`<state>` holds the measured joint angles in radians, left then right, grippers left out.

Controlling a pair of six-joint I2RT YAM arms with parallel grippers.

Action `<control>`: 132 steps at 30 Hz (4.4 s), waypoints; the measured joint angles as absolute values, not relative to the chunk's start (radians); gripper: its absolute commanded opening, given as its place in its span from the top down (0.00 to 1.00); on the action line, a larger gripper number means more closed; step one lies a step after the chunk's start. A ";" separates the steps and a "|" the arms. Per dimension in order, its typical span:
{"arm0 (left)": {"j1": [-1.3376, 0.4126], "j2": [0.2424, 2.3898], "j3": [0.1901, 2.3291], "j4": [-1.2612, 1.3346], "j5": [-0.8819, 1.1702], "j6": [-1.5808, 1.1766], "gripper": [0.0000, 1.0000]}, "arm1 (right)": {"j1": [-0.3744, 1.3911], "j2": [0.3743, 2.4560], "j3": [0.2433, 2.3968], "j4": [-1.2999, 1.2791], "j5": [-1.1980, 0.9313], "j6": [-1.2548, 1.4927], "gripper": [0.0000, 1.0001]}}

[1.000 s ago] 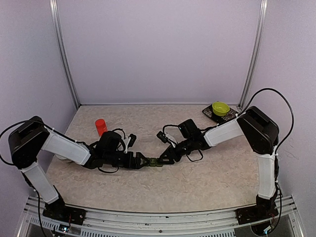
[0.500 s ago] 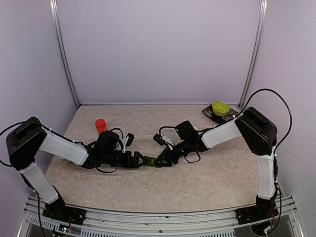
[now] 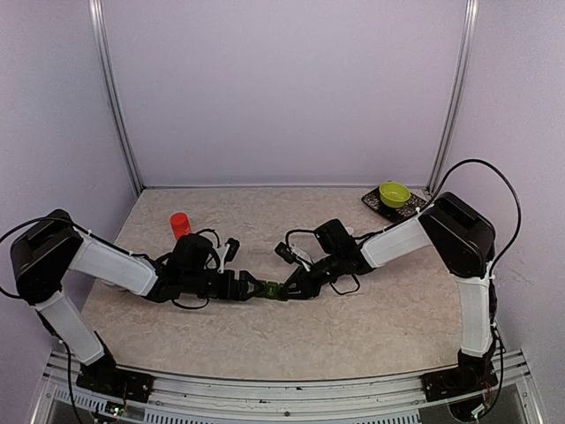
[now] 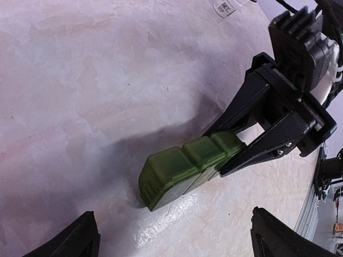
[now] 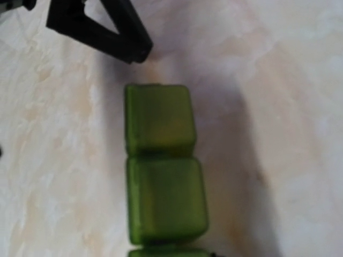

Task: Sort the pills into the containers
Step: Pick up the pill container from the center of the board, then pass from the right arm to the left

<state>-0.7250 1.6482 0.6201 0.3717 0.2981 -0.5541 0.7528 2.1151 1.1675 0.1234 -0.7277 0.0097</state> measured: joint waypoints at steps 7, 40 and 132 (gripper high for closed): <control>-0.723 1.643 0.608 0.373 0.298 -0.553 0.04 | 0.753 2.115 1.140 0.147 -0.798 0.019 0.98; -0.905 1.122 0.290 0.830 0.408 0.282 0.01 | 0.772 1.663 1.007 0.028 -1.169 0.437 0.98; -0.976 1.494 0.435 1.229 0.725 0.555 0.58 | 0.864 1.706 1.031 0.206 -1.381 0.676 0.98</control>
<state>-0.9760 1.4940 0.4347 1.2285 0.7250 0.5552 0.8639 1.7058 1.0309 0.2062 -1.3811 0.6758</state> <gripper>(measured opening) 0.455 0.248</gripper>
